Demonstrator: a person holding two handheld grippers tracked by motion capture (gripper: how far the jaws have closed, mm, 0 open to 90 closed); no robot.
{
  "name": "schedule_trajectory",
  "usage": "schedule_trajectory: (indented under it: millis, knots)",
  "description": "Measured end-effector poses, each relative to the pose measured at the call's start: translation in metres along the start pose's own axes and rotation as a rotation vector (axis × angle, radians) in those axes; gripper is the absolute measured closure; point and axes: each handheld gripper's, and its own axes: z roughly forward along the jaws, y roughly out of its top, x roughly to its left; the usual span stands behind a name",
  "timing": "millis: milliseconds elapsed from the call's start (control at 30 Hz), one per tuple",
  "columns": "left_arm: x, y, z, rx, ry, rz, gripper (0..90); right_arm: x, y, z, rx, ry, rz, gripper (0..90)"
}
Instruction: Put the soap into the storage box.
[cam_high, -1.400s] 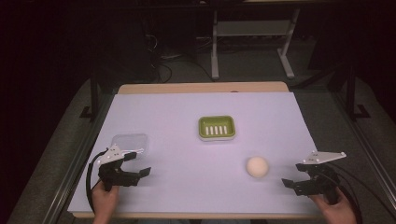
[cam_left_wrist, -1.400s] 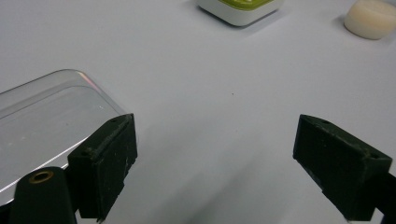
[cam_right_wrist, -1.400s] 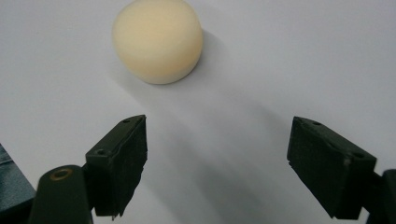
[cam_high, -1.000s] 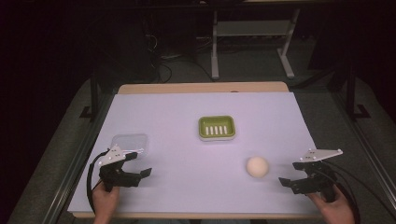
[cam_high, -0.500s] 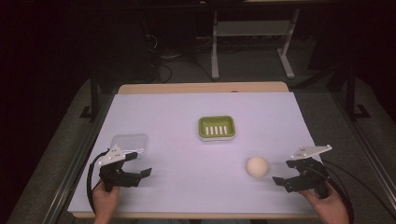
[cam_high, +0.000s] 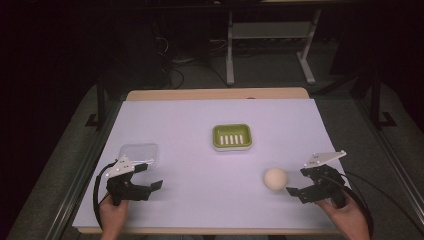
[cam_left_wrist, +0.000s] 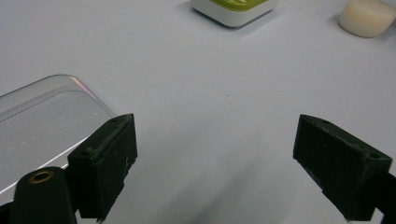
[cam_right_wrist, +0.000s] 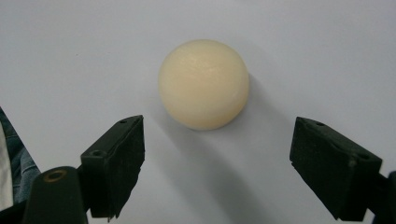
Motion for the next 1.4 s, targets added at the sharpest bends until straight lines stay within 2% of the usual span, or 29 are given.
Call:
schedule_trajectory:
  millis: [267,500,967,1200,1400]
  knots:
    - [0.0,0.0,0.001,-0.002,0.0,-0.004,12.9,0.002,0.006,0.004,0.022,-0.006,-0.021,16.5]
    - [0.0,0.0,0.0,-0.002,0.001,-0.008,12.8,0.002,0.013,0.006,0.02,-0.001,-0.025,15.3]
    - [0.0,-0.001,-0.001,-0.004,-0.001,-0.012,12.9,0.006,0.036,0.023,0.048,0.025,-0.056,14.7]
    - [0.001,-0.001,-0.002,-0.002,0.003,-0.014,12.9,0.009,0.044,0.037,0.092,0.028,-0.075,14.7]
    - [0.001,-0.001,-0.001,-0.002,0.002,-0.017,12.8,0.008,0.045,0.046,0.119,0.019,-0.07,14.6]
